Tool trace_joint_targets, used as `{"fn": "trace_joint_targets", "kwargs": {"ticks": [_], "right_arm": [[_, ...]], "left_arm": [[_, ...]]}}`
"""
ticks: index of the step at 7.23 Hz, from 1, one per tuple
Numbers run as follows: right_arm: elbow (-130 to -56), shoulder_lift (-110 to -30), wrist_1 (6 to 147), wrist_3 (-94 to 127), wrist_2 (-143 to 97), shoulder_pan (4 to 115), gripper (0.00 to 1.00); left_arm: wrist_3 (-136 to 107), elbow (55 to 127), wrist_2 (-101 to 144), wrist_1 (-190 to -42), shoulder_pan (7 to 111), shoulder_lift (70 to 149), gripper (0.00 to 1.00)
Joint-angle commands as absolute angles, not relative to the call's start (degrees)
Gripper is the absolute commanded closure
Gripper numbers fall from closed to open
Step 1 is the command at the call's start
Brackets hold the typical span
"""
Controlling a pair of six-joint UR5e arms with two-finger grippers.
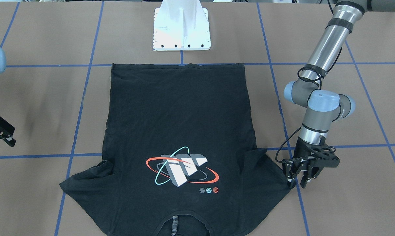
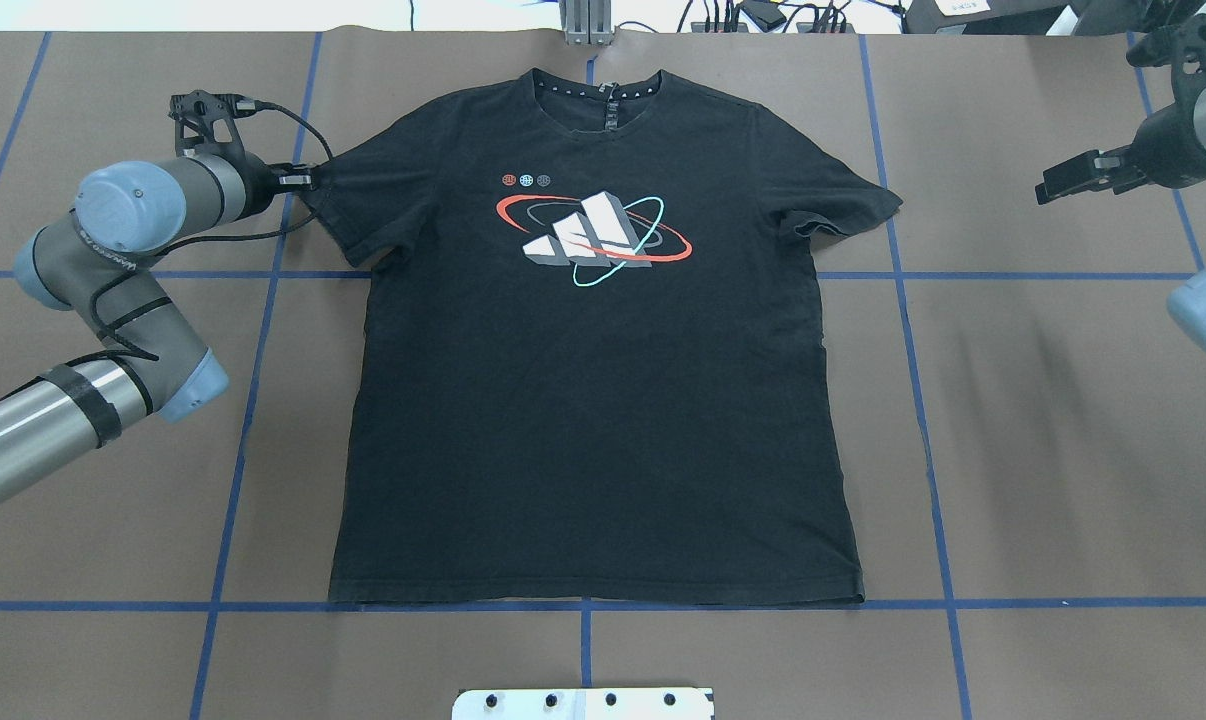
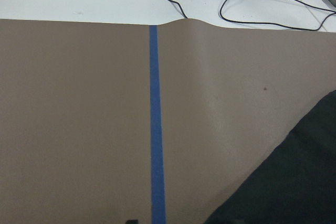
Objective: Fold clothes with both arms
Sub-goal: 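Move the left gripper toward the shirt shoulder while the right gripper approaches the other shoulder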
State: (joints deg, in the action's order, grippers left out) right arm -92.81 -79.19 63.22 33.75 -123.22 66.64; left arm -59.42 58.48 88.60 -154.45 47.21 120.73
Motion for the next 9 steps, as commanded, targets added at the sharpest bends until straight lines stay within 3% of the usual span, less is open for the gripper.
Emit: {"fn": "trace_joint_targets", "kwargs": {"ticks": [1,4,5,6,9], "right_arm": [[-92.8,-79.2,63.2,33.8,-123.1,66.6,0.00],[-92.8,-79.3,63.2,33.8,-123.2,66.6,0.00],[-92.9,-79.3,63.2,33.8,-123.2,66.6,0.00],[-92.8,-79.3,63.2,33.8,-123.2,66.6,0.00],[-92.8,-79.3,63.2,33.8,-123.2,66.6,0.00]], "left_arm": [[-59.4,58.5,88.7,-154.5,46.9,120.8,0.71],[-59.4,58.8,88.7,-154.6,46.9,120.7,0.84],[-59.4,58.8,88.7,-154.6,46.9,120.6,0.83],[-59.3,58.8,88.7,-154.6,46.9,120.5,0.73],[-59.2,58.9,88.7,-154.7,46.8,120.2,0.71]]}}
